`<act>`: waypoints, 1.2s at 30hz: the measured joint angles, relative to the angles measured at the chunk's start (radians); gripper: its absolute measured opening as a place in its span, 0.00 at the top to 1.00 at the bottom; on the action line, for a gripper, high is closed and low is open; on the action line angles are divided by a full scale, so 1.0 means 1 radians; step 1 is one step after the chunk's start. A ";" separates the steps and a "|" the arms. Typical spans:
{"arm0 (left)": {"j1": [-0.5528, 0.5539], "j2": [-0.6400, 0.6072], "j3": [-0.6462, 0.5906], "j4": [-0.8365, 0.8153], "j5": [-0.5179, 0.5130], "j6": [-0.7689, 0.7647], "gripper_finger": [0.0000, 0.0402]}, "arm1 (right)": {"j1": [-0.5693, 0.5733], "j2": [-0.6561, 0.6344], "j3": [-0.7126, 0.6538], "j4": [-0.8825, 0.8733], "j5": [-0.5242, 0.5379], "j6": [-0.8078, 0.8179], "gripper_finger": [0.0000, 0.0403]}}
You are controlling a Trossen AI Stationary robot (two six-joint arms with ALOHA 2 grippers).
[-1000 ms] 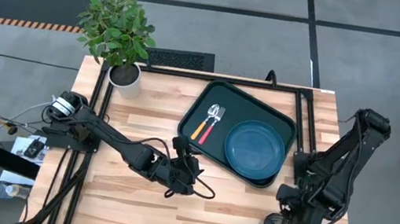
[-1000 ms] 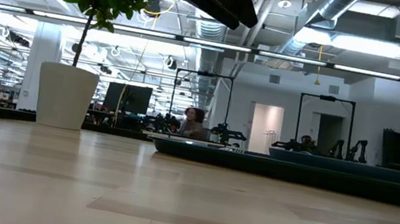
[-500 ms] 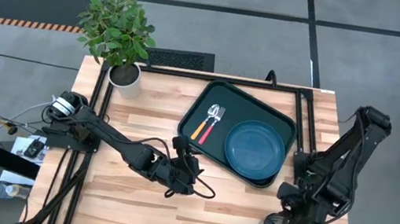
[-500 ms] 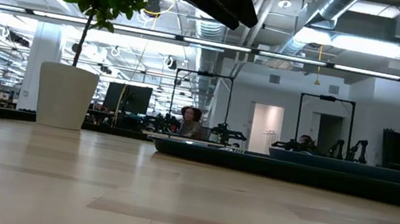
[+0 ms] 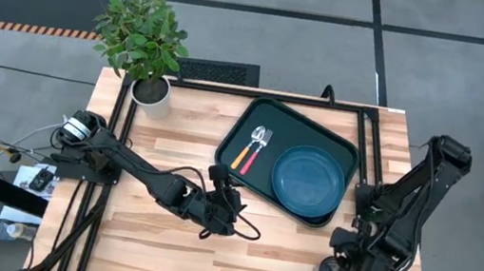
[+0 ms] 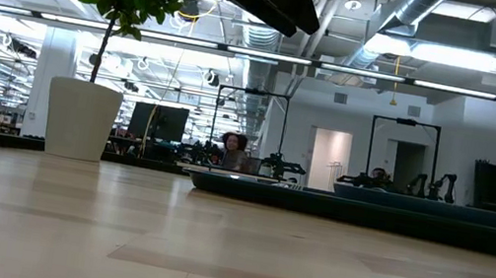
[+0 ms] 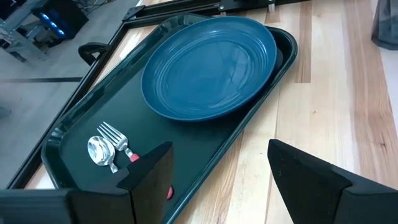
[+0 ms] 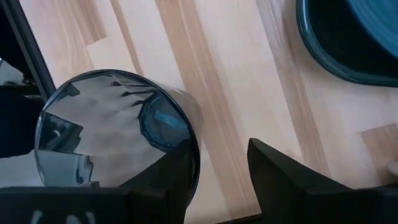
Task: Pick and place plate/cup/fork/spoon on tray
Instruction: Put the blue cup on the black tray above the blue plate
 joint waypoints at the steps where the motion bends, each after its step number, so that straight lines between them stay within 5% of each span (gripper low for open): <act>1: 0.000 0.000 0.000 0.000 0.000 0.000 0.37 | 0.000 0.003 0.000 -0.003 0.000 0.000 0.57; 11: 0.005 0.000 0.000 0.000 0.000 0.000 0.37 | -0.013 0.004 0.001 -0.044 0.000 0.006 0.96; 24: 0.005 0.000 0.000 0.000 0.002 -0.008 0.37 | -0.121 -0.023 0.038 -0.046 -0.017 -0.078 0.98; 36: 0.005 0.000 -0.010 -0.006 0.001 -0.004 0.37 | -0.354 -0.049 0.365 -0.345 0.010 -0.409 0.99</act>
